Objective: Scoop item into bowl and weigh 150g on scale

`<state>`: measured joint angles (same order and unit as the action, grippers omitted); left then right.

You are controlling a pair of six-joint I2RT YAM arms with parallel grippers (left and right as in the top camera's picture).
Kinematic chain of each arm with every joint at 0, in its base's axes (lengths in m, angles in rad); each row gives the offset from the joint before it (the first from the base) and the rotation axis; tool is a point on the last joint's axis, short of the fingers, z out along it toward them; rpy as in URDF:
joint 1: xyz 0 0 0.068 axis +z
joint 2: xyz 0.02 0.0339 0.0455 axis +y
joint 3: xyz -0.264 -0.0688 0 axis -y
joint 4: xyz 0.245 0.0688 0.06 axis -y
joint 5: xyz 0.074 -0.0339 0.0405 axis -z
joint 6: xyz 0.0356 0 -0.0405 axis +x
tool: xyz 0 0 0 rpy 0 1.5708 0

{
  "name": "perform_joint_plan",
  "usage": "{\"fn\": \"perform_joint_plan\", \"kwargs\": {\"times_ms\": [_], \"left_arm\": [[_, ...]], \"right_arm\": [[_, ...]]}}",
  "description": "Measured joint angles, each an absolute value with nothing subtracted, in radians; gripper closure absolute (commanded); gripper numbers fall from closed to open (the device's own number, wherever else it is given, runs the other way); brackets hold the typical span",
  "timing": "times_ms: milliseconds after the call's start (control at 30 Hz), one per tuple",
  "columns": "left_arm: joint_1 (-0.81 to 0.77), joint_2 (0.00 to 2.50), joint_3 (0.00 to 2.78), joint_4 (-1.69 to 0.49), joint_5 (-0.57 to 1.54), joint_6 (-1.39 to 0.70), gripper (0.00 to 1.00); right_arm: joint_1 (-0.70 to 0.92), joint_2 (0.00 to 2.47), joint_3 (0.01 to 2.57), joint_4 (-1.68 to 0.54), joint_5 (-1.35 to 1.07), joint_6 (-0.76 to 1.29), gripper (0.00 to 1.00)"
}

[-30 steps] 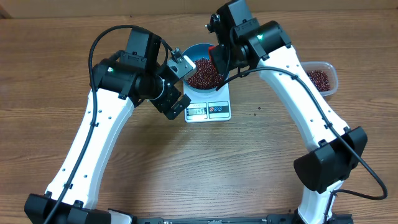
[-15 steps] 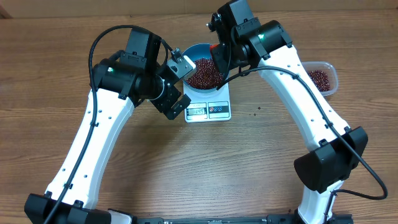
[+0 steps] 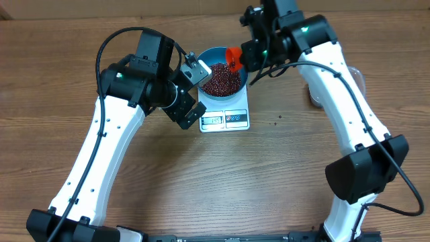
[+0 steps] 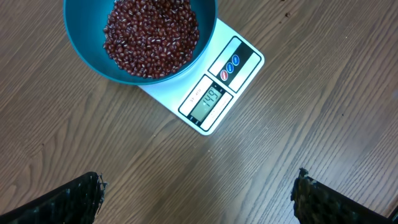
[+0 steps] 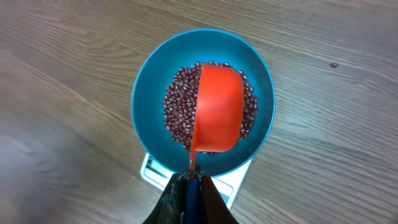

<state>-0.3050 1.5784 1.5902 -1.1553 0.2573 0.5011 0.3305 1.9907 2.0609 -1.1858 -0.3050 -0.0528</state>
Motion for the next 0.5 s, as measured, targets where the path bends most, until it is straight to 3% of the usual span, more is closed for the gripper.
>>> {"fn": "perform_joint_plan", "kwargs": {"times_ms": [500], "left_arm": [[-0.305, 1.578, 1.59, -1.155, 0.257, 0.501, 0.01]], "right_arm": [[0.133, 1.991, 2.061, -1.197, -0.62, -0.052, 0.96]]}}
